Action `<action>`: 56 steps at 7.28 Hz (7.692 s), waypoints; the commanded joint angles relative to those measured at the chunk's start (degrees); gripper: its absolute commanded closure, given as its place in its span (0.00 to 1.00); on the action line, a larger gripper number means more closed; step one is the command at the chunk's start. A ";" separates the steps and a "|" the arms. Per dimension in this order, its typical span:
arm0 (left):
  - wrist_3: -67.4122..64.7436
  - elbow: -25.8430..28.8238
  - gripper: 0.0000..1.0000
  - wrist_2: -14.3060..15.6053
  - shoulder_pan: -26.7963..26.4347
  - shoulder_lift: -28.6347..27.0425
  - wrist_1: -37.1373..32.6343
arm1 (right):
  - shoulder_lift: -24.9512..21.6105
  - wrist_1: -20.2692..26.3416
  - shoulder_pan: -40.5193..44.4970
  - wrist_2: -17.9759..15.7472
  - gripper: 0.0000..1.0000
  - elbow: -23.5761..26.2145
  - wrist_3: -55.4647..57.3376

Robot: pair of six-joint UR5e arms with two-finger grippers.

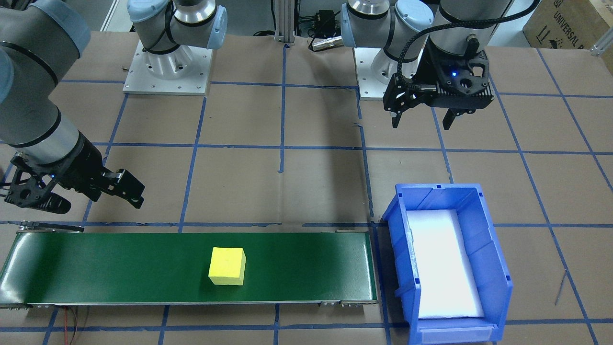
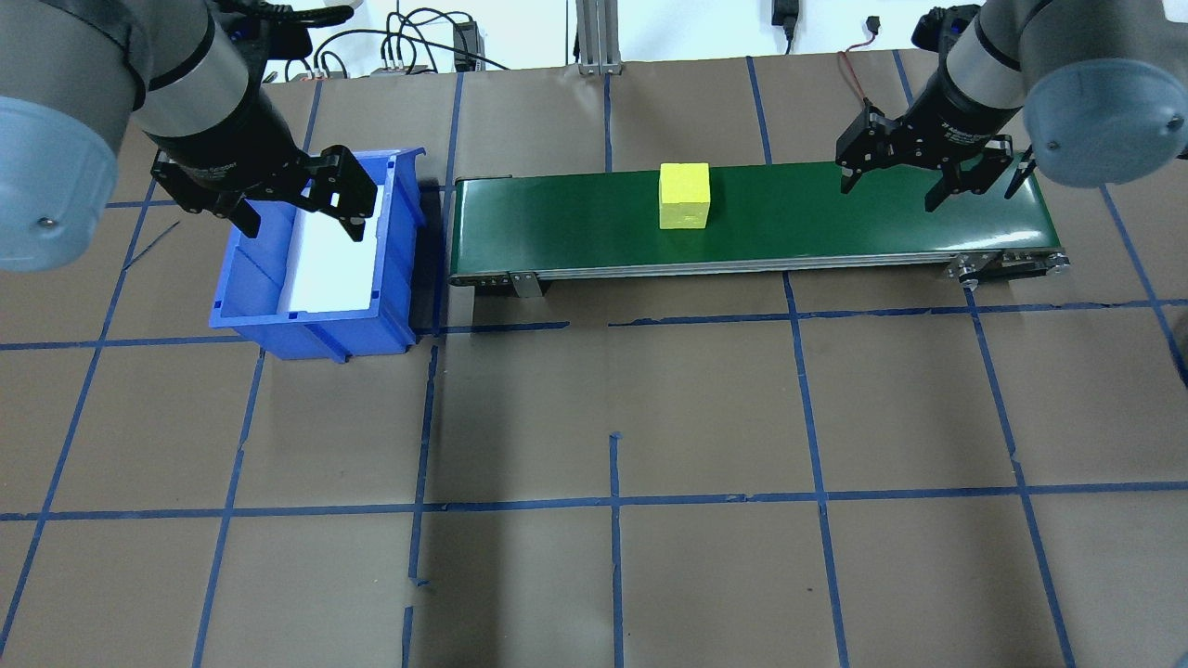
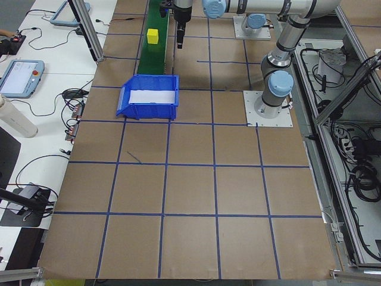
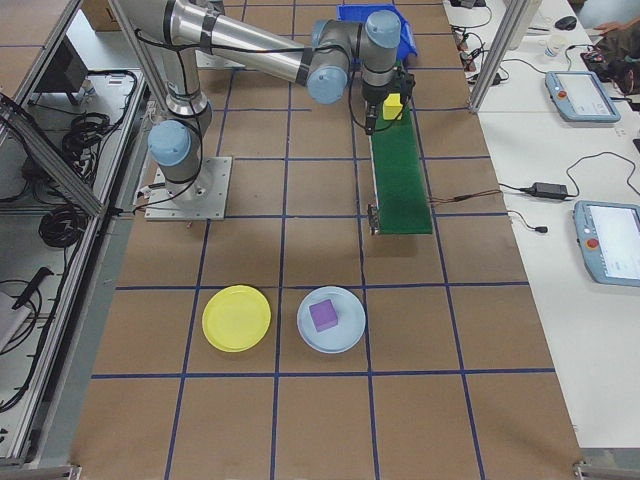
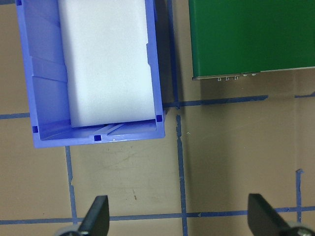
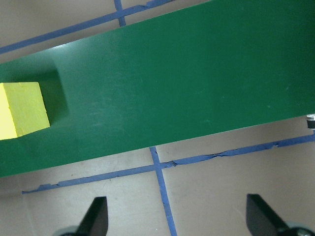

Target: Move block left to right into plate

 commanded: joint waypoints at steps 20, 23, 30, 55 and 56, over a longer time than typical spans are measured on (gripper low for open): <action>2.76 0.62 0.00 0.01 1.04 0.44 -0.55 | 4.76 -10.94 1.65 -9.71 0.64 -0.82 -22.48; 2.85 0.35 0.00 -0.16 1.12 0.44 -0.46 | -3.90 -5.99 -10.96 -14.41 0.65 5.77 -34.89; 2.15 0.18 0.00 -0.34 0.69 -0.36 0.07 | -6.28 -7.04 -47.27 -12.83 0.76 19.04 -67.27; 2.15 0.00 0.00 -1.22 0.51 -0.88 1.38 | -9.61 18.27 3.59 -11.07 0.00 -4.31 -0.40; 2.15 0.00 0.00 -1.22 0.51 -0.88 1.30 | -9.62 18.27 8.79 -10.90 0.00 -4.67 5.34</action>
